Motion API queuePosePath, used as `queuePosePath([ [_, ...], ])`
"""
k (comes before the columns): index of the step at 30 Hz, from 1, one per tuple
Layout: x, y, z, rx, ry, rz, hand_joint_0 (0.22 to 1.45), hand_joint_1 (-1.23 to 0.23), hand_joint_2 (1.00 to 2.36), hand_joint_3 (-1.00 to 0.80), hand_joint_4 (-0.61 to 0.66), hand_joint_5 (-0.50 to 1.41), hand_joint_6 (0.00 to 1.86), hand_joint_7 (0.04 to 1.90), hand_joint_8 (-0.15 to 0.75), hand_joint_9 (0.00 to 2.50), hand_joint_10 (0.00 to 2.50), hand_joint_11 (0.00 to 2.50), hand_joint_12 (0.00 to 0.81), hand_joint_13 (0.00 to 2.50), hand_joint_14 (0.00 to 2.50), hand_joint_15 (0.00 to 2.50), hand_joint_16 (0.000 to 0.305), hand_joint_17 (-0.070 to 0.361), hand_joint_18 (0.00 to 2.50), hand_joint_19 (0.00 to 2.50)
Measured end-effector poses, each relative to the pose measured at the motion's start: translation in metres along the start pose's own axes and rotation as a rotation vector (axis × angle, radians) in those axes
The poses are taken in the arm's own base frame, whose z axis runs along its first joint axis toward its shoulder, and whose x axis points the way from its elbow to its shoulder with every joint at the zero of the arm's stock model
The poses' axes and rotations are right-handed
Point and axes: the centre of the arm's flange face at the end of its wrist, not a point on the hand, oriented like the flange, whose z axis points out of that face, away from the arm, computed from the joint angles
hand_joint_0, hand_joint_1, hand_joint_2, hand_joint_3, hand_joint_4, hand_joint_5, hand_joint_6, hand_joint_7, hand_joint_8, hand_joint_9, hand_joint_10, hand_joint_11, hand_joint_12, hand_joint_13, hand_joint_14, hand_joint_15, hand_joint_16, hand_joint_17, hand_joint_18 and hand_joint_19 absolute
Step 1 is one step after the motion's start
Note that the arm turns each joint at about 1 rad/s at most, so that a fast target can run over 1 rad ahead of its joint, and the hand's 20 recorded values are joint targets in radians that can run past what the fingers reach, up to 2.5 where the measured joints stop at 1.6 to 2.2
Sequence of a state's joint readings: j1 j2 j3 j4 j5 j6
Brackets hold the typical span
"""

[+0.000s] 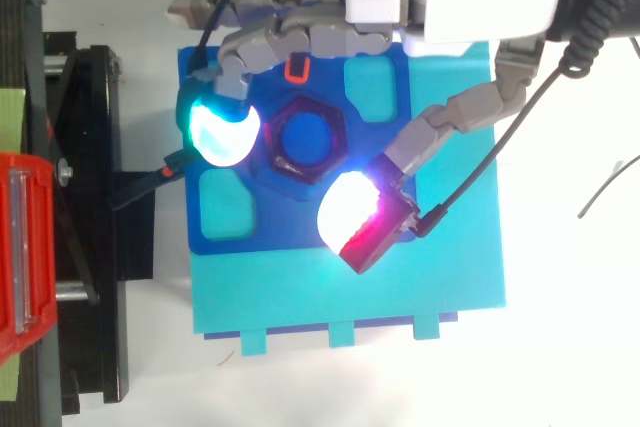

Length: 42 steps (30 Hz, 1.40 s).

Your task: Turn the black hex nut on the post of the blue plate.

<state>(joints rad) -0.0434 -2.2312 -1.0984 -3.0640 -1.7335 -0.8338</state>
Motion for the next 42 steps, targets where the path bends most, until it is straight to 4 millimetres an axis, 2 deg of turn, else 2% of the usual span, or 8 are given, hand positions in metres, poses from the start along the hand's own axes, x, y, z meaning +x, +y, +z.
queuePosePath([
  [12,0.02,-0.01,0.001,-0.007,-0.013,0.03,0.42,-0.62,1.0,-0.5,0.15,-0.25,0.5,0.9,0.229,0.0,0.0,0.0,0.349,0.0,0.0,0.0,0.047,0.105,0.0,0.0],
  [25,0.023,-0.012,-0.001,0.01,0.004,0.035,0.42,-0.6,1.0,-0.5,0.16,-0.25,0.5,0.9,0.23,0.0,0.0,0.0,0.35,0.0,0.0,0.0,0.047,0.105,0.0,0.0],
  [42,0.017,-0.02,-0.005,0.017,0.001,0.032,0.42,-0.56,1.0,-0.5,0.16,-0.25,0.5,0.9,0.233,0.0,0.0,0.0,0.35,0.0,0.0,0.0,0.047,0.105,0.0,0.0],
])
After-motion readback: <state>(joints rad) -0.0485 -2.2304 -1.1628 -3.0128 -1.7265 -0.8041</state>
